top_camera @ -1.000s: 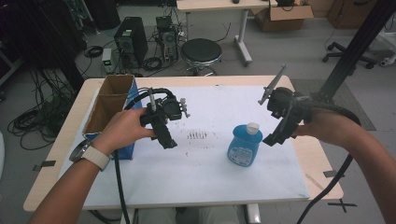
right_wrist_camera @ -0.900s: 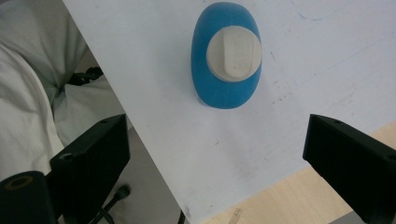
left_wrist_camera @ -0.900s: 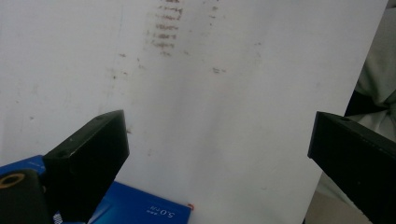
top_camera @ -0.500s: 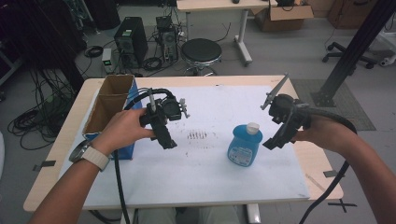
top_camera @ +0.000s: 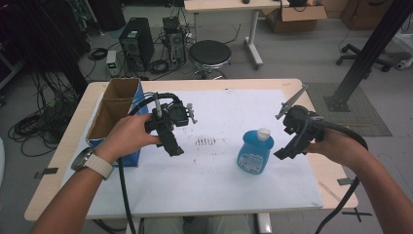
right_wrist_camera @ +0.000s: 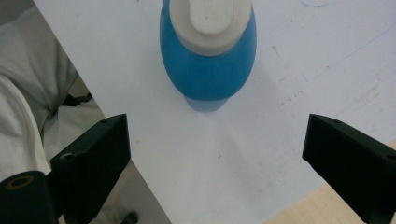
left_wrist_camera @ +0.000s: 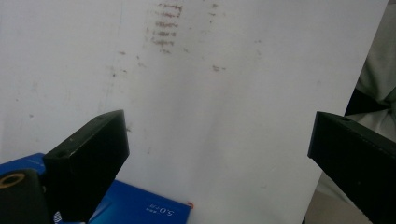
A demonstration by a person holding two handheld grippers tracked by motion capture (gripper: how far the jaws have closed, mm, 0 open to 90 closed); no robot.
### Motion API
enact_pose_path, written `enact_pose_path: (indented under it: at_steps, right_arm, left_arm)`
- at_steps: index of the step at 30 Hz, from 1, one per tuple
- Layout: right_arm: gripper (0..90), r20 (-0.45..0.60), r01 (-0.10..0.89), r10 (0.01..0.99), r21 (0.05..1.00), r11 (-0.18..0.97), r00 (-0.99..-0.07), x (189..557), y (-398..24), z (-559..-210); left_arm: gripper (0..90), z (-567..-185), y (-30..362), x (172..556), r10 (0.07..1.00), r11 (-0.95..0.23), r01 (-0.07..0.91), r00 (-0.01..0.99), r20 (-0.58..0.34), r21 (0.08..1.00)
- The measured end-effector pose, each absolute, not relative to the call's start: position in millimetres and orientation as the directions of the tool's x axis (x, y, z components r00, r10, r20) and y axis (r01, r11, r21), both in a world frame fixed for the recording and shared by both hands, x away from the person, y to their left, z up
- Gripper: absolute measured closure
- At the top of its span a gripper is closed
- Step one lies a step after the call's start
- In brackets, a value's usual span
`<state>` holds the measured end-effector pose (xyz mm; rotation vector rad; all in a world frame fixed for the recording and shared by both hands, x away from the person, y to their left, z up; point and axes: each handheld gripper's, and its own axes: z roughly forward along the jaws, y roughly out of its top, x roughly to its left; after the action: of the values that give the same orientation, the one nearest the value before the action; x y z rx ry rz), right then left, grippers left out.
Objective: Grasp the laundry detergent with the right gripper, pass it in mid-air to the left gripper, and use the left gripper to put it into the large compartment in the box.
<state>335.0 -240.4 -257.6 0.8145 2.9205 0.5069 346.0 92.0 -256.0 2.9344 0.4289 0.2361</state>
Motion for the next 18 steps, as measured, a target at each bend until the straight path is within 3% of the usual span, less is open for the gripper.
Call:
enact_pose_path:
  at_steps: [18]
  right_arm:
    - [7.4, 0.044, 0.473, 0.529, 0.514, 0.716, -0.847, 327.6, -259.5, -285.7]
  left_arm:
    - [5.7, -256.2, 91.5, 346.2, 0.298, -0.944, 0.271, 0.945, 0.132, 0.187]
